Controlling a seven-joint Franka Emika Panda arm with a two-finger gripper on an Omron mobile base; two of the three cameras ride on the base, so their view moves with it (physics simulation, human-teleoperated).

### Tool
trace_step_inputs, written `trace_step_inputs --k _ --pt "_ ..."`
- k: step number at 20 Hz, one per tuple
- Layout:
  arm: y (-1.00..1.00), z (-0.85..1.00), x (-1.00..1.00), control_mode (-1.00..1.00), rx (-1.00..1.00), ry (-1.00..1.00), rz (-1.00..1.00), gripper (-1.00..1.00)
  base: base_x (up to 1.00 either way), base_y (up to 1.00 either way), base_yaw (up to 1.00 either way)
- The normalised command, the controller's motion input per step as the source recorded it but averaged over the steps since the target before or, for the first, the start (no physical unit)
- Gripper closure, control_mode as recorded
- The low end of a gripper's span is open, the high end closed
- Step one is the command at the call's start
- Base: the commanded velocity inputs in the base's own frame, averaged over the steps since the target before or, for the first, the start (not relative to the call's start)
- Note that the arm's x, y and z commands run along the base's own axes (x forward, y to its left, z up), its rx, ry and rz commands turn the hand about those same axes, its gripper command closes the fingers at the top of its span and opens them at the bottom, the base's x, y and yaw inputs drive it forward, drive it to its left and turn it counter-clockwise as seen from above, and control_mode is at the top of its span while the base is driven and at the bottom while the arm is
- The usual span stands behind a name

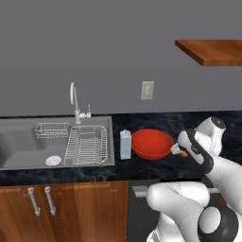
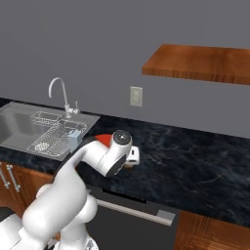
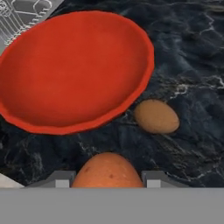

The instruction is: Gather the eggs and milk located in the vicinity of the sink area and place them right next to the bowl.

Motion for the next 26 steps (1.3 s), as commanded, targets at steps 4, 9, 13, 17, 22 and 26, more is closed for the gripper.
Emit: trace_step_inputs --k 4,9,13,17,22,26 --pt "-0.02 -0.29 0.26 -1.00 0.00 0.03 0.16 1.00 0.00 0.00 0.00" --pt "0.00 -0.31 0.13 -1.00 -0.02 0.03 0.14 1.00 0.00 0.00 0.00" --pt "0.00 -0.23 0.08 -1.00 -0.01 0.01 0.13 1.00 0.00 0.00 0.00" --pt "0.00 -0.15 0.01 -1.00 0.00 0.00 0.11 1.00 0.00 0.00 0.00" --pt "0.00 -0.18 0.00 -1.00 -0.01 0.00 0.08 1.00 0.00 0.00 0.00" --pt "0.00 -0.19 0.00 -1.00 -0.03 0.00 0.05 1.00 0.00 0.00 0.00"
